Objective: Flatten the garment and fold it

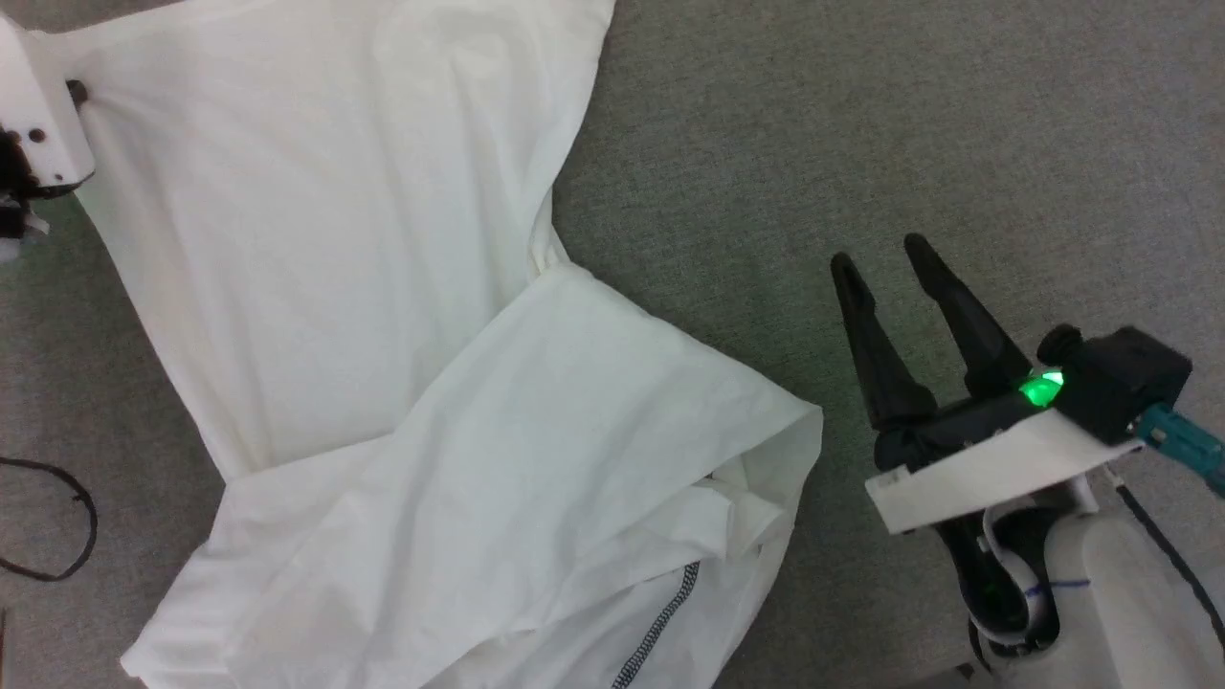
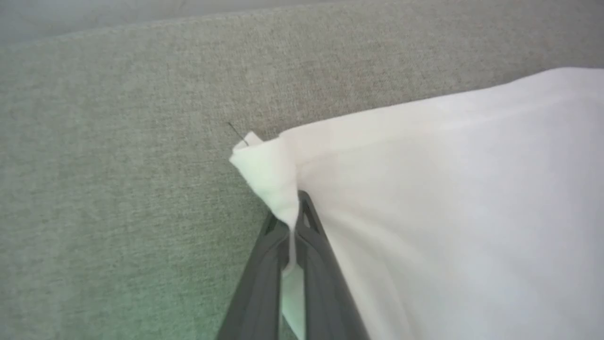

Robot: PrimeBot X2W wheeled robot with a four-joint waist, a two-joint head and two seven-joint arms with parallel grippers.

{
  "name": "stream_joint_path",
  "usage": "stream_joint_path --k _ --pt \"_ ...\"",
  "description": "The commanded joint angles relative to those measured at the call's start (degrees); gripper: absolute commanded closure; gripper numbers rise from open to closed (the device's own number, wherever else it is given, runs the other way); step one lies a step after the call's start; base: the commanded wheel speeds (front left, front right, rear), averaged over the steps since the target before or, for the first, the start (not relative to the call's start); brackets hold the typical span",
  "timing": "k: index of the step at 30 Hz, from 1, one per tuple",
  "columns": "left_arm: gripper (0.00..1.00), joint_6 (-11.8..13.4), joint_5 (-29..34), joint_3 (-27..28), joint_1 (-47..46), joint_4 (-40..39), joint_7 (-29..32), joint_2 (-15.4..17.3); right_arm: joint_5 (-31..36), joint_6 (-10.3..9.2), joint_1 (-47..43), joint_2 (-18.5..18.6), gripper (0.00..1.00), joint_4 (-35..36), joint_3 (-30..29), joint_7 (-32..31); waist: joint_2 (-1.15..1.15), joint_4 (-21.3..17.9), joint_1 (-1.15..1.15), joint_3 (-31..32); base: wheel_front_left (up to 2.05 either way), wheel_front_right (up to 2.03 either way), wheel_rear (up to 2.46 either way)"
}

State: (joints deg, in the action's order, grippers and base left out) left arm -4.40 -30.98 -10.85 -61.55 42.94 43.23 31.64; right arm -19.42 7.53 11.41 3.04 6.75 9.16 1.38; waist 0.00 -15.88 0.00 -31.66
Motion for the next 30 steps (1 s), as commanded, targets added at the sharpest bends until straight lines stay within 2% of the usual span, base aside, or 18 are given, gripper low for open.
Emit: stream_joint_path --k 1,3,6,12,20,23,30 --pt "1.0 0.45 0.88 -1.74 5.64 2.92 -0.07 -1.96 -2.02 -0.04 3.15 -0.16 0.0 -1.36 -0.43 -0.86 0.0 0.54 0.0 1.04 0.0 0.0 0.0" --pt "1.0 0.66 1.14 -1.78 5.56 2.85 -1.24 -2.01 -2.87 -0.04 4.73 -0.16 0.0 -2.71 -0.64 -1.95 0.0 0.73 0.0 1.39 0.0 0.0 0.0" --pt "1.0 0.86 1.71 -2.11 4.73 2.78 -4.16 -2.65 -6.3 -0.04 11.99 -0.1 0.0 -7.94 -1.1 -5.86 0.0 1.85 0.0 2.18 0.0 0.0 0.0" --pt "1.0 -0.26 2.63 -3.55 0.61 1.3 -10.61 -5.26 -11.92 -0.04 30.57 1.25 0.0 -23.7 -0.66 -17.06 0.0 5.72 0.0 1.53 0.0 0.0 0.0" --pt "1.0 -1.91 2.84 -5.83 -5.2 0.36 -18.13 -9.4 -12.16 -0.04 50.44 1.38 0.0 -44.63 0.66 -27.18 0.0 11.01 0.0 -1.76 0.0 0.0 0.0" --pt "1.0 -2.33 2.69 -6.97 -6.45 0.46 -19.54 -10.65 -10.6 -0.04 55.61 1.12 0.0 -51.78 0.85 -28.21 0.0 12.64 0.0 -2.66 0.0 0.0 0.0" --pt "1.0 -2.82 2.18 -9.31 -8.98 0.33 -22.0 -12.47 -5.3 -0.04 63.46 1.29 0.0 -66.47 -0.75 -26.28 0.0 15.7 0.0 -5.28 0.0 0.0 0.0"
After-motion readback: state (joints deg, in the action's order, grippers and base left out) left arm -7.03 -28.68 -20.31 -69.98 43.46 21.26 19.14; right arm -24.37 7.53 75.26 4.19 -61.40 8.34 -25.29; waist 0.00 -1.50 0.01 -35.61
